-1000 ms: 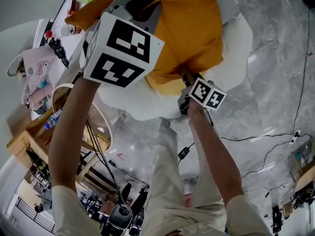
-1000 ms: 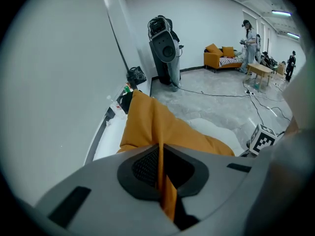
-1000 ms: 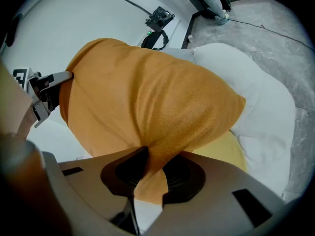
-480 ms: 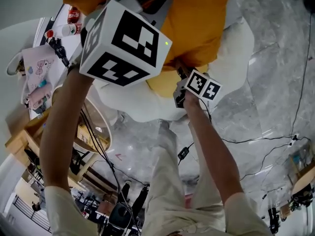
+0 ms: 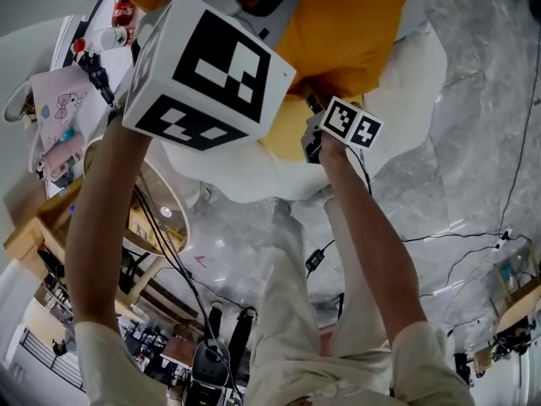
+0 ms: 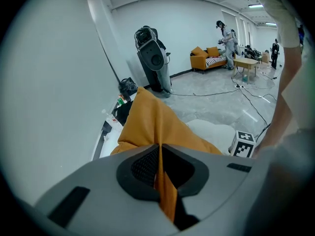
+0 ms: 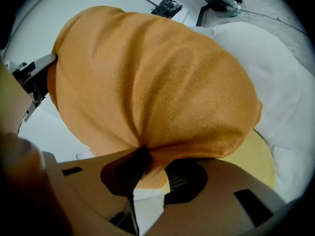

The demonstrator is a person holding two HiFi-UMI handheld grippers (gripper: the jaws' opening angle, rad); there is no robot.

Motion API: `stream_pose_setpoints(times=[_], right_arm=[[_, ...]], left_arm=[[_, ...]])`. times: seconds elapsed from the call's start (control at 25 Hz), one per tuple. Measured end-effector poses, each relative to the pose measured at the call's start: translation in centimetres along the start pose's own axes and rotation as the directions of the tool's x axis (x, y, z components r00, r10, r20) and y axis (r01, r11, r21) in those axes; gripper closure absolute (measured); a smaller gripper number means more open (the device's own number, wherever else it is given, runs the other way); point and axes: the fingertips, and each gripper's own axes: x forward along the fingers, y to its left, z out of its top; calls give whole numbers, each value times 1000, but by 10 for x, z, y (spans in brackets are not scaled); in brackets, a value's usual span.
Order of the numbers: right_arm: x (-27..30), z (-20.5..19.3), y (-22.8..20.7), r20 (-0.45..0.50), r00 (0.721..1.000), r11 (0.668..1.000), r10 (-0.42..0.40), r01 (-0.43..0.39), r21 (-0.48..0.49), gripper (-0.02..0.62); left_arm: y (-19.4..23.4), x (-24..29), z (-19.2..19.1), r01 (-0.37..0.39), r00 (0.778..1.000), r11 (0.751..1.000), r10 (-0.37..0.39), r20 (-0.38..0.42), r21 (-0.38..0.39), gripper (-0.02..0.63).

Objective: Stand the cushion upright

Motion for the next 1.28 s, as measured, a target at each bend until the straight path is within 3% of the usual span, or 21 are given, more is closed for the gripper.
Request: stream_pose_setpoints(times=[0.4, 0.52, 0.8, 0.88, 1.28], right_arm=[[17, -1, -15, 5, 1000, 1000, -13, 13, -8, 462], [20, -4, -18, 12, 1000, 999, -12, 11, 36, 447], [-11, -22, -27, 71, 994, 977, 80, -92, 193, 363], [-21, -25, -33, 72, 996, 974, 59, -73, 213, 347], [-54, -39, -37, 39, 999, 990, -19, 13, 139, 337]], left_arm=[[-7, -6, 1, -46, 997, 999, 47, 64, -9, 551], [-8, -5, -2, -49, 996, 999, 51, 69, -17, 551], [1, 2, 1, -114, 991, 993, 114, 65, -3, 557], [1, 3, -5, -103, 993, 994, 104, 53, -26, 560], [10, 2, -20, -143, 989, 989, 144, 20, -49, 565]])
